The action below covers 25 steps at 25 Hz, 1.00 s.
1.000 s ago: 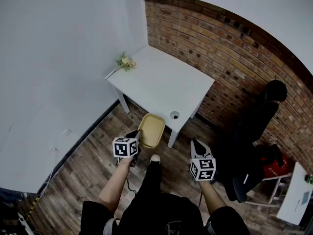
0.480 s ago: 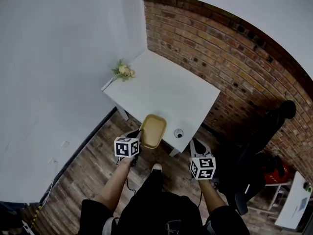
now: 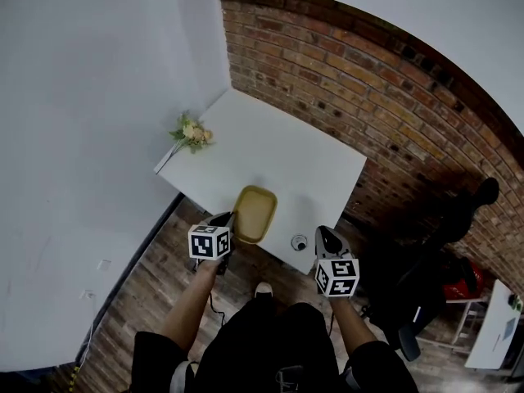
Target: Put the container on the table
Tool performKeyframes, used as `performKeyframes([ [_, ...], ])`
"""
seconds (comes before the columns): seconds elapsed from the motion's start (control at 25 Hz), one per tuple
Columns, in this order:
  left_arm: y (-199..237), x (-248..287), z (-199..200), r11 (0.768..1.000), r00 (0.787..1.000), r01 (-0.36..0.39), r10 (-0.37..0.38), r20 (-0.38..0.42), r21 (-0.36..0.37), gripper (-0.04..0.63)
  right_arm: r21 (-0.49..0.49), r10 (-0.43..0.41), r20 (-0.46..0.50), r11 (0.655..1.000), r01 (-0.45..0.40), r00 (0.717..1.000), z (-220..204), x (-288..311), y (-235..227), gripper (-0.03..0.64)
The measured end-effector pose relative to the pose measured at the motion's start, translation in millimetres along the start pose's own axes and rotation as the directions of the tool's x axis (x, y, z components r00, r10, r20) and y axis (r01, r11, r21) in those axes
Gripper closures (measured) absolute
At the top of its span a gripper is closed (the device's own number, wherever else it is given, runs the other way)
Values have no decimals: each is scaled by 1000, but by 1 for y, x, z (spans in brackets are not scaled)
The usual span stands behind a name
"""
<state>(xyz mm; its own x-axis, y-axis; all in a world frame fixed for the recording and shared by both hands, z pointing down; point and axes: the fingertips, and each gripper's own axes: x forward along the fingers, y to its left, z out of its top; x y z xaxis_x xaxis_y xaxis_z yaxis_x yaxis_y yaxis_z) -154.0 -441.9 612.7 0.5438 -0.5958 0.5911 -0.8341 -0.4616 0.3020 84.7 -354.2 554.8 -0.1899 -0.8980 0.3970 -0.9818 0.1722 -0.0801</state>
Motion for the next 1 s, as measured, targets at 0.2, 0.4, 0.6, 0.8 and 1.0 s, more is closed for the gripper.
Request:
performKeyframes([
  [0.2,2,29,12,999,999,34,-33,-22,14,568,16,-40,-8,999,40,999,0,12,-13,590],
  [0.4,-7,56,24,998,997,62,-61,-38,30,568,24,-70,-7,997,70,998,4,21,-32,591],
  [0.6,-15,86,36,996,996,76,-75,-44,39,568,39,-88,10,995,87,996,10,35,-52,590],
  [0.8,-31,122,46,995,994,94,-92,-56,45,568,57,-101,7,993,100,995,9,49,-78,591],
  [1.0,-51,156,56,992,992,114,-111,-68,54,568,72,-116,-12,991,117,993,4,59,-105,590],
])
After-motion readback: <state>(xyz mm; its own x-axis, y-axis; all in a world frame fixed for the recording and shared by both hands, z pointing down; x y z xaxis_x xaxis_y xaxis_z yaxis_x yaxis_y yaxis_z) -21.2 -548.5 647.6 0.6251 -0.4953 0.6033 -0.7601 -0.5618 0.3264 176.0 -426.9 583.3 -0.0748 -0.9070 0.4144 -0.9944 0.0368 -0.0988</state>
